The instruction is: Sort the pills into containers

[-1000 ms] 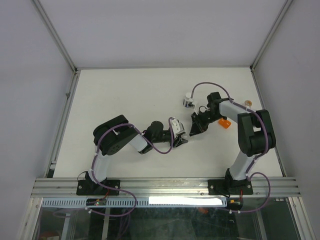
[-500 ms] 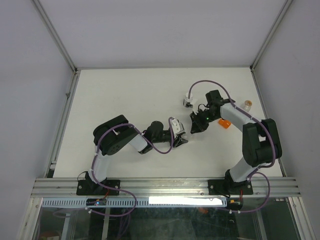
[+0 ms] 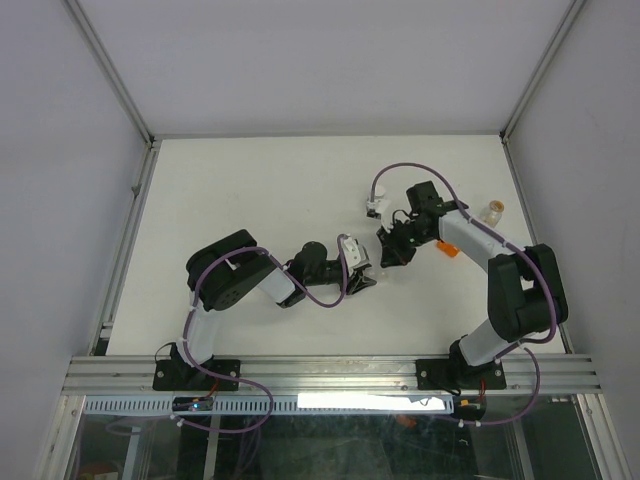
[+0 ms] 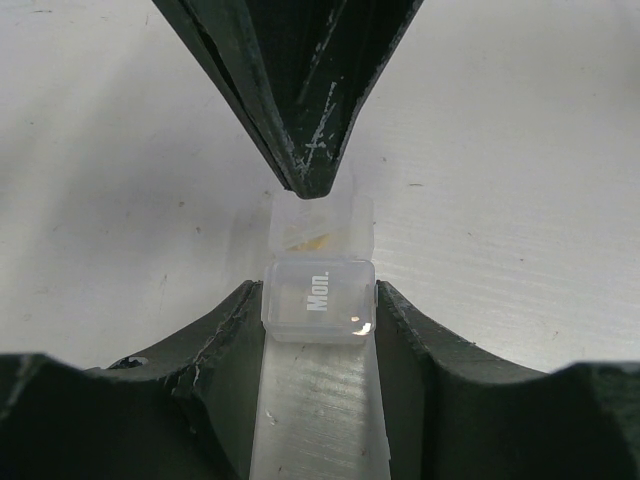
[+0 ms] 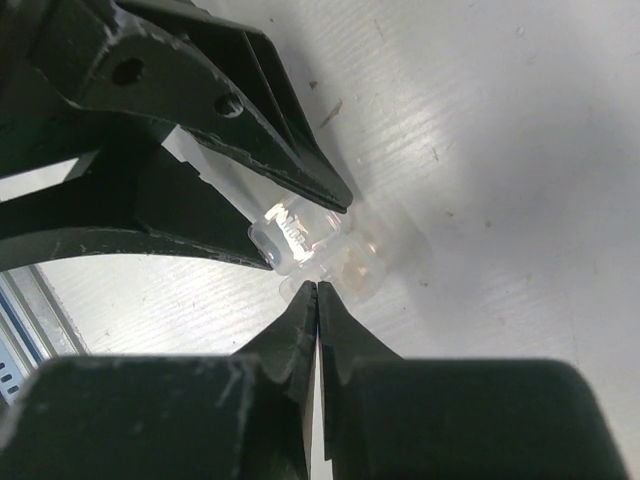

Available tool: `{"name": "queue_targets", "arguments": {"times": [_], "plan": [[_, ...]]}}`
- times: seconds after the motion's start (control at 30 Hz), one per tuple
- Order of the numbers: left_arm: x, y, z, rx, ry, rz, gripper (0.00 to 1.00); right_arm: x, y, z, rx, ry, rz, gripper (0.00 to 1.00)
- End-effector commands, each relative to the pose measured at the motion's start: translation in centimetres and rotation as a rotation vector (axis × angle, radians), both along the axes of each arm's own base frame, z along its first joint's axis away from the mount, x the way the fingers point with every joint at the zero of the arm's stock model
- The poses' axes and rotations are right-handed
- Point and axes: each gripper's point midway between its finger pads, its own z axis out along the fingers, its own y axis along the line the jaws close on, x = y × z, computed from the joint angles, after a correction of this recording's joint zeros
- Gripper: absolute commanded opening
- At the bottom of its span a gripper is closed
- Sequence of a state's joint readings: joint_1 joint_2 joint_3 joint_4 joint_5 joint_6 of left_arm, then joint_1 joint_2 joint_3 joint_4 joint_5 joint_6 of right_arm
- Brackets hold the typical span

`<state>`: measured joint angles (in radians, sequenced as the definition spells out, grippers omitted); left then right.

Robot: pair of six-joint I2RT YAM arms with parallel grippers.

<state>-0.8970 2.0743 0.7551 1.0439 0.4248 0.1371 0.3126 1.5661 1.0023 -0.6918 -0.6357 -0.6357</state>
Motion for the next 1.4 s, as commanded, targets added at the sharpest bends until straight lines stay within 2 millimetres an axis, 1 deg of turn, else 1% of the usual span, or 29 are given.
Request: {"name": "queue_targets", "arguments": {"times": [0.0,0.17,0.3,0.6,0.97,1.07,1.17,1.3,1.37], "plan": [[-0.4,-0.7,0.8,-0.02,0.004,-0.031,0.25,0.2,-0.3,-0.7,-0.033,-0.026,0.012,0.02],[-0.4,-0.7,0.7,-0.018,0.006,-0.031,0.24,-0.3,-0.2,-1.5,-0.058,-0.01,0.023,0.01],[-0.3,-0.7,0.7,-0.018,0.004,-0.031,0.24,-0.1,-0.1,-1.4,-0.062,-0.017,0.02,0.01],[-0.2,-0.6,0.5,-0.012,-0.003,-0.029,0.24,0.4,0.4,0.4,-0.036,-0.074,0.027,0.0],[-0.3,-0.5,0.4,-0.008,-0.003,-0.028,0.24,0.6,0.6,1.8,-0.014,-0.107,0.03,0.0],[-0.2,-0.5,0.4,-0.006,-0.003,-0.028,0.24,0.5,0.6,1.8,-0.013,-0.108,0.03,0.0],[-0.3,-0.6,0.4,-0.006,-0.001,-0.029,0.24,-0.1,0.4,0.3,-0.037,-0.078,0.032,0.0],[-0.3,-0.6,0.1,-0.001,0.003,-0.031,0.23,-1.2,-1.2,-4.1,-0.165,0.001,0.018,0.0],[-0.3,-0.6,0.0,-0.002,0.004,-0.035,0.23,-1.5,-2.0,-5.5,-0.219,0.048,0.004,0.0]]}}
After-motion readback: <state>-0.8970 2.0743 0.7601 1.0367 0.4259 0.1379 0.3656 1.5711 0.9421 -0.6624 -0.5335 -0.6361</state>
